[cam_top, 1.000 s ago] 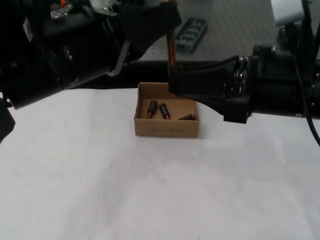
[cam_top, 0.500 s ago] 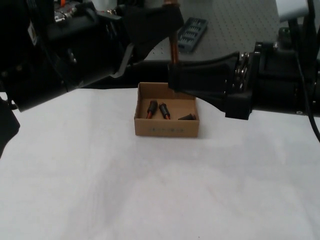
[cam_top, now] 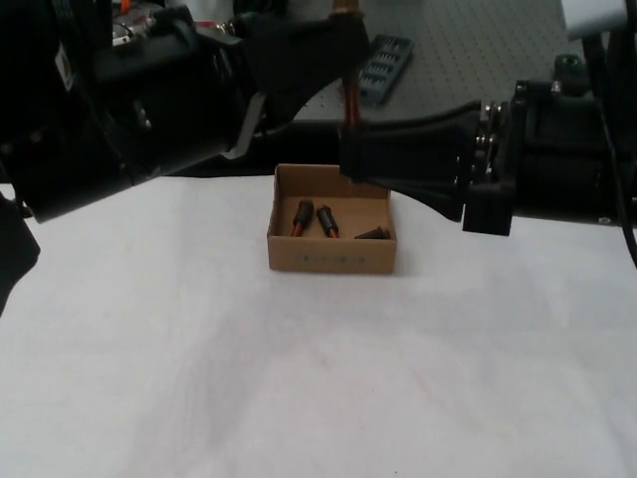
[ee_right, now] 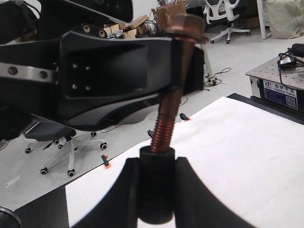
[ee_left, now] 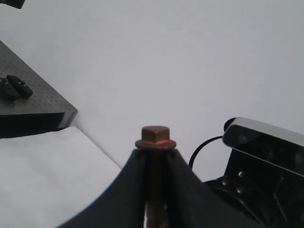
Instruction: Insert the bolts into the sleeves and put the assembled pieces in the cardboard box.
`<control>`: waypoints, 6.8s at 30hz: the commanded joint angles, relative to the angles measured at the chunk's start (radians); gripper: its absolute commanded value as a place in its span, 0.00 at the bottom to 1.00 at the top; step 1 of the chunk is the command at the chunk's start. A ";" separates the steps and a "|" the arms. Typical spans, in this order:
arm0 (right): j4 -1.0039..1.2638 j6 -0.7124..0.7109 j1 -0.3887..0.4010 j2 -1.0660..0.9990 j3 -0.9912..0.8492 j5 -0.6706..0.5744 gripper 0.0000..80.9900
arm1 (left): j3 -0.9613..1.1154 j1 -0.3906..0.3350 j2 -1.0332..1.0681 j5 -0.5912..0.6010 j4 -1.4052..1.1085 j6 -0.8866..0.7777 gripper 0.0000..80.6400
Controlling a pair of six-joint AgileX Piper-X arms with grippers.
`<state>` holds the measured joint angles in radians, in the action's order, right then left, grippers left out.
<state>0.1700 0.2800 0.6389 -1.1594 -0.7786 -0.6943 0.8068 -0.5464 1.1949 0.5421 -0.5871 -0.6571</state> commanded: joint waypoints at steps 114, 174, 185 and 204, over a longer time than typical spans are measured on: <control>-0.588 -0.004 -0.177 -1.201 -1.112 0.240 0.35 | 0.006 0.123 -0.657 -0.178 1.270 0.554 0.63; -0.819 0.273 -0.147 0.863 0.568 0.305 0.31 | -0.721 0.123 -0.657 -0.050 0.904 0.094 0.41; -0.685 0.398 -0.147 0.861 0.768 0.325 0.31 | -0.807 0.123 -0.657 -0.010 0.945 0.069 0.41; -0.754 0.415 -0.147 0.861 0.779 0.420 0.31 | -0.807 0.123 -0.657 -0.082 0.984 0.118 0.41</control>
<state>-0.5865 0.6956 0.4950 -0.3042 0.0085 -0.2793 -0.0059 -0.4245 0.5400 0.5013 0.3579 -0.5424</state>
